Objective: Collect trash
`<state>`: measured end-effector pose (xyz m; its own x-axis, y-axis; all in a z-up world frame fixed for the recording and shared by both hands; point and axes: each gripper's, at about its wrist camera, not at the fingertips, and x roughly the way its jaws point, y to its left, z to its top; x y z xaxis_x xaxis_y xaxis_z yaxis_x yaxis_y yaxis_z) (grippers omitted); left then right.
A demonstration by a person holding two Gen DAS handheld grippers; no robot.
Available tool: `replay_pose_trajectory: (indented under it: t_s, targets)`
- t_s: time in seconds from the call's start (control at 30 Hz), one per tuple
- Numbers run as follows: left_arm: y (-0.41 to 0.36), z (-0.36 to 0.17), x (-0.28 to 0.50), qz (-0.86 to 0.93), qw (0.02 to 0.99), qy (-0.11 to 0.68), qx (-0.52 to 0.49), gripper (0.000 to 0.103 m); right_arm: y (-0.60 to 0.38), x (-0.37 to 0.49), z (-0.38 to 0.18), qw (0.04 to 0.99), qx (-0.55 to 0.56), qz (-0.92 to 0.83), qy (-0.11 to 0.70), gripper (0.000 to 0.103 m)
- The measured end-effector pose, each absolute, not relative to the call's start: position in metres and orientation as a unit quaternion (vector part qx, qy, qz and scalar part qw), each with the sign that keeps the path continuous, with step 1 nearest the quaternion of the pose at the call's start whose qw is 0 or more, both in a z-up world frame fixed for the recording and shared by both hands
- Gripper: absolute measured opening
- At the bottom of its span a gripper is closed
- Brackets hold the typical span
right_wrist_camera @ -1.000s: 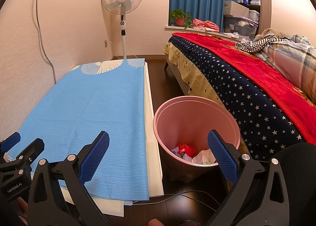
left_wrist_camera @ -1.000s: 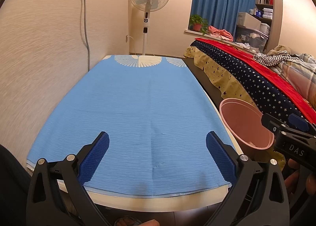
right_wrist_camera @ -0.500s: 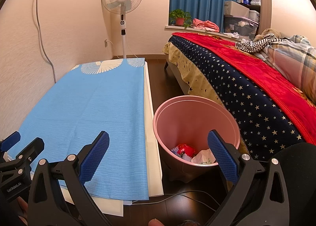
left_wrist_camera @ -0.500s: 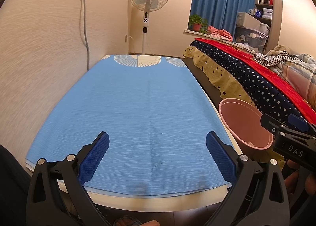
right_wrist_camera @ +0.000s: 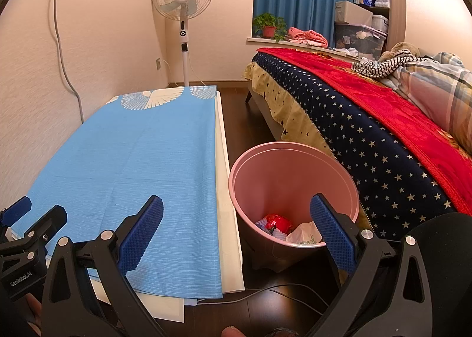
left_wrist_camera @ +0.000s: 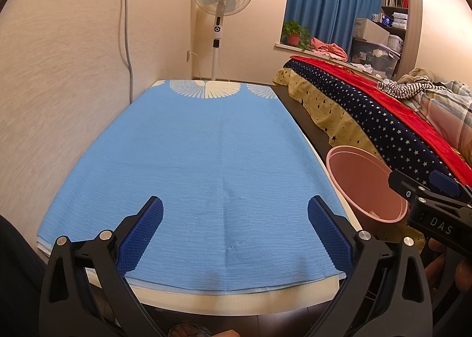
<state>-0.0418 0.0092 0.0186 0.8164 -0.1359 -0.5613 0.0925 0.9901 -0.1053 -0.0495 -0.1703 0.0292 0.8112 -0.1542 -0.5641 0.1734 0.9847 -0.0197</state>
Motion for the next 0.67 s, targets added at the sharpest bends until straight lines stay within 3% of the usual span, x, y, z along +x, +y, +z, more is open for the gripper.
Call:
replay_pose_trajectory:
  t_s: [0.67]
  targets:
    - [0.0070,0.0186,-0.0393,-0.050,0.952,0.300,-0.037,0.095,-0.1704,-0.0504,0.0287,0.951,0.015,-0.085,0.296,0.098]
